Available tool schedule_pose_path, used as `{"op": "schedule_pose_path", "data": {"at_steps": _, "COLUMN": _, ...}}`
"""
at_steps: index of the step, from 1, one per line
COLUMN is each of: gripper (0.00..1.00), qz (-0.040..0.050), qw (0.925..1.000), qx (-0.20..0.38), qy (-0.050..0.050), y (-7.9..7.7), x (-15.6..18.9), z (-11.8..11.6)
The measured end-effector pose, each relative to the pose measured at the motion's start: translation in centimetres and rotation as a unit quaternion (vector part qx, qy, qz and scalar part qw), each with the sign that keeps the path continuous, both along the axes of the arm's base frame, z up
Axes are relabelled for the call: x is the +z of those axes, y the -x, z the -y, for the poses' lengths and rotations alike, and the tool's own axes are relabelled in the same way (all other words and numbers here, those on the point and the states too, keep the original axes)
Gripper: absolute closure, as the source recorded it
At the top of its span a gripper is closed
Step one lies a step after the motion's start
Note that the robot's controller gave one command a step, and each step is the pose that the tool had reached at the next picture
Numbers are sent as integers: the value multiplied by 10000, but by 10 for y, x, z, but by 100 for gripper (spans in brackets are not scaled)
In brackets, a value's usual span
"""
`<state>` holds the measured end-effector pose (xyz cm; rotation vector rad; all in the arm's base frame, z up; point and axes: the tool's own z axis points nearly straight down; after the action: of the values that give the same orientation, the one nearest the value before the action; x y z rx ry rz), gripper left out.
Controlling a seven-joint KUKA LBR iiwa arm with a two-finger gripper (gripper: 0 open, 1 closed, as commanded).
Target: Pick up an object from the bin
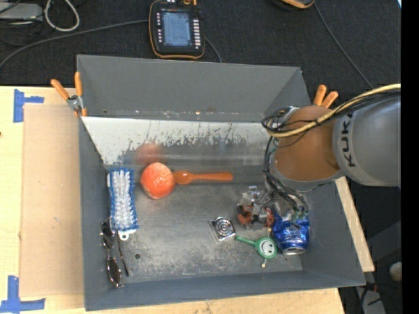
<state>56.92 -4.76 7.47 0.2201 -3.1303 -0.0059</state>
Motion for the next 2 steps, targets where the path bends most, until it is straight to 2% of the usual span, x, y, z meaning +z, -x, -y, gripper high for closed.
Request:
{"op": "schedule_pose_path", "data": {"at_steps": 1, "gripper": 100, "qz": 10, "qw": 10000, "qx": -3, "qy": -1, "y": 0, "x": 7, "z": 0}}
{"op": "schedule_pose_path", "data": {"at_steps": 2, "gripper": 100, "qz": -18, "qw": 10000, "qx": -6, "qy": -5, "y": 1, "x": 21, "z": -1}}
